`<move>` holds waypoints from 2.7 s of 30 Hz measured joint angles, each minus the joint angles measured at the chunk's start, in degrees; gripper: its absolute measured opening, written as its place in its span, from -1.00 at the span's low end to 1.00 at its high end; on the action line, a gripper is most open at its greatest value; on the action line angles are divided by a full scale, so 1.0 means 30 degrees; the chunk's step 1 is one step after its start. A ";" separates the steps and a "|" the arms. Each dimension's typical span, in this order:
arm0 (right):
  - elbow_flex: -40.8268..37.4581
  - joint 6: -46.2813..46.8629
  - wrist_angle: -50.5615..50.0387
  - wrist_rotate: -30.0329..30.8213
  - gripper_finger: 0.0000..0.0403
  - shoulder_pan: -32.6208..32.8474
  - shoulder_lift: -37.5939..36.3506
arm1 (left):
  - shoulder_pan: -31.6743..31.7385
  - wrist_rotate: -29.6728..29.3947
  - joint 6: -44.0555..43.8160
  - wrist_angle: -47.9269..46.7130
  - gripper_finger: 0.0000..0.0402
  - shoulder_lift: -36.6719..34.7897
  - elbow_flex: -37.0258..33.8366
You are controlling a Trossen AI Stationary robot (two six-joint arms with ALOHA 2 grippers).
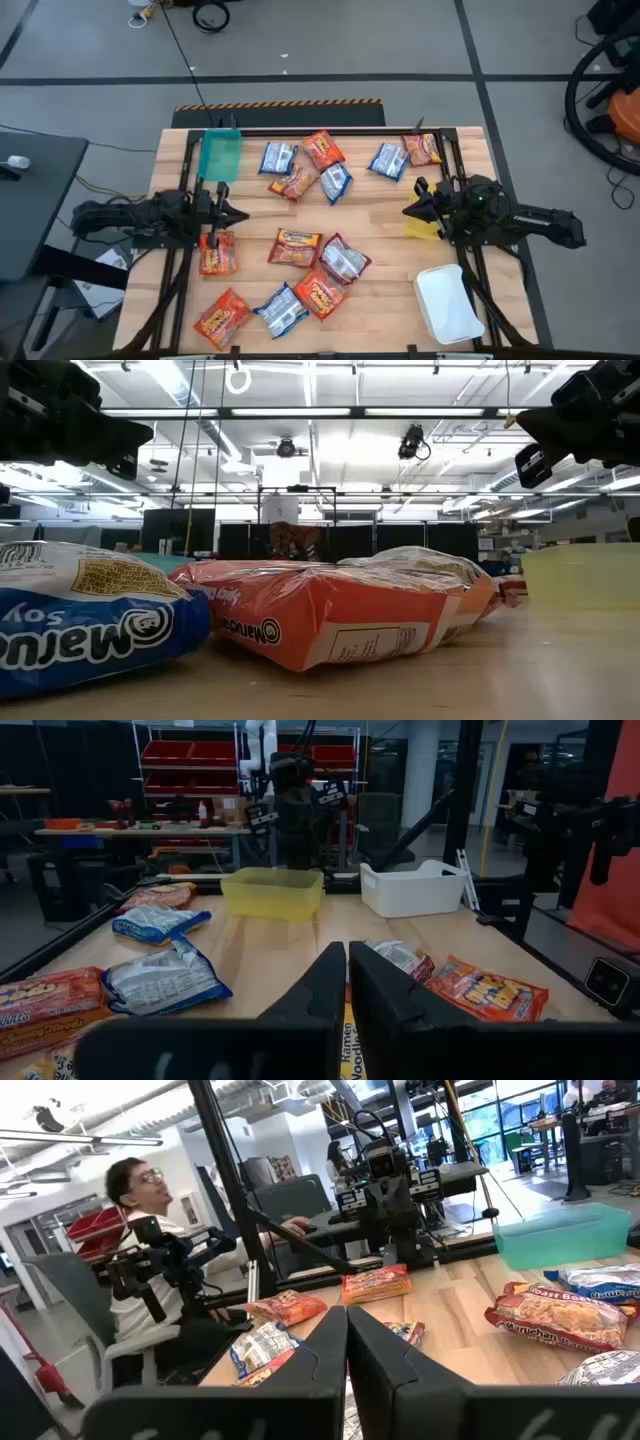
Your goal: Sort Maruchan noodles
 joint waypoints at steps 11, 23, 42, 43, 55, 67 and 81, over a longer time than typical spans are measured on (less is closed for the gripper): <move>0.0003 0.0003 0.0003 0.0000 -0.91 0.0000 0.0004 | -0.0001 -0.0001 0.0003 0.0000 -0.88 0.0001 -0.0001; -0.0002 0.0007 0.0002 0.0000 -0.91 0.0000 0.0002 | 0.0001 -0.0006 -0.0001 0.0000 -0.88 0.0004 -0.0003; 0.0000 0.0003 0.0001 0.0000 -0.91 0.0000 0.0000 | -0.0997 0.0669 -0.2320 0.3725 -0.92 0.2071 0.0705; 0.0002 -0.0001 0.0004 0.0002 -0.91 0.0000 0.0000 | -0.1433 0.0136 -0.2196 0.4472 -0.95 0.3073 0.0982; 0.0002 -0.1549 0.3034 0.2171 -0.91 0.0000 0.0011 | -1.0372 -0.8429 -1.2408 -0.8740 -0.98 1.9859 1.1851; 0.0003 -0.2916 0.4438 0.2107 -0.91 0.0511 0.0429 | -1.3947 -0.1828 -2.2149 -2.5829 -0.84 3.0490 2.2646; 0.0003 -0.6143 0.4628 0.3286 -0.39 0.2412 0.2389 | -1.7089 -0.1968 -1.8988 -2.6186 0.17 3.2243 2.1226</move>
